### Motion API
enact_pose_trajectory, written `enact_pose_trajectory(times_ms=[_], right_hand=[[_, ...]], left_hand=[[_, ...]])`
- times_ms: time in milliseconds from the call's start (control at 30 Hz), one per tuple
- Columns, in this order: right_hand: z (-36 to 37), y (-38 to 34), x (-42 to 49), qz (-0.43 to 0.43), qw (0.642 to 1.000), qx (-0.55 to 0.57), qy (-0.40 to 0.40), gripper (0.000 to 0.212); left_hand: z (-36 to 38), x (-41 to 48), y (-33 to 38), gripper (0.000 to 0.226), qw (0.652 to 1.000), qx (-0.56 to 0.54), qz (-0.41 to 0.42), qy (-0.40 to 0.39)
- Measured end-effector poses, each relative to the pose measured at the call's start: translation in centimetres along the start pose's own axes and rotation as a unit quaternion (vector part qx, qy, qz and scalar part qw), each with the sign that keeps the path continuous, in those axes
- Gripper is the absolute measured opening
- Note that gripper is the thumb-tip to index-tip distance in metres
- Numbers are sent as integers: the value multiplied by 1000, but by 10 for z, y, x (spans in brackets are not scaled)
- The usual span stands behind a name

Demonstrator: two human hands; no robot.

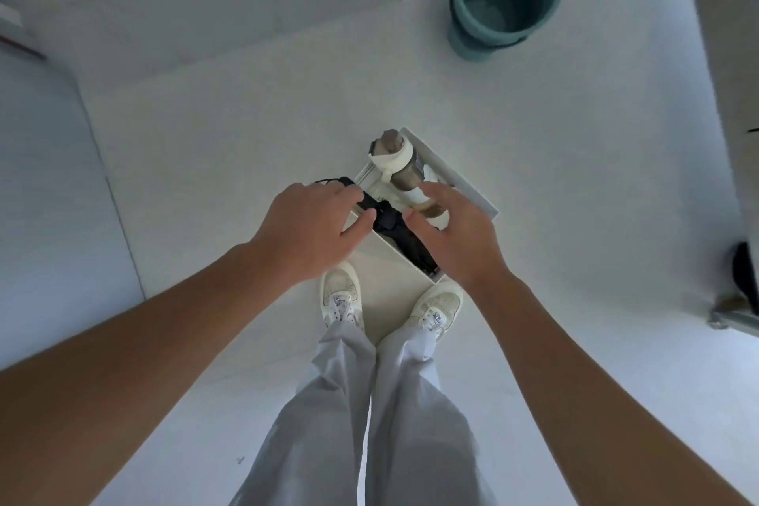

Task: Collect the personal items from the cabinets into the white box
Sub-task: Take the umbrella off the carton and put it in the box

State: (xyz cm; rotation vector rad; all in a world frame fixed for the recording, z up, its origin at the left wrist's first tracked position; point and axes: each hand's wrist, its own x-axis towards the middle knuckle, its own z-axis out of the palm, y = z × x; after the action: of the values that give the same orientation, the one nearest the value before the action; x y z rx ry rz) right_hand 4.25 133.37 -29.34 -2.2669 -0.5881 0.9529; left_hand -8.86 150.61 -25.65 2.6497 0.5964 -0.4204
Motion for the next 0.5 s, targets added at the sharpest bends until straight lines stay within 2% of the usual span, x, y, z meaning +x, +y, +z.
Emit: enact_pose_trajectory(times_ms=[167, 300, 500], right_hand=[[-94, -102, -36, -49, 997, -15, 61, 39], [-177, -189, -67, -78, 990, -4, 120, 49], [-295, -330, -128, -148, 970, 25, 191, 58]], left_hand=[[-130, -19, 40, 54, 997, 35, 40, 48], [-247, -32, 71, 55, 990, 55, 39, 126], [-423, -66, 126, 56, 967, 26, 34, 250]])
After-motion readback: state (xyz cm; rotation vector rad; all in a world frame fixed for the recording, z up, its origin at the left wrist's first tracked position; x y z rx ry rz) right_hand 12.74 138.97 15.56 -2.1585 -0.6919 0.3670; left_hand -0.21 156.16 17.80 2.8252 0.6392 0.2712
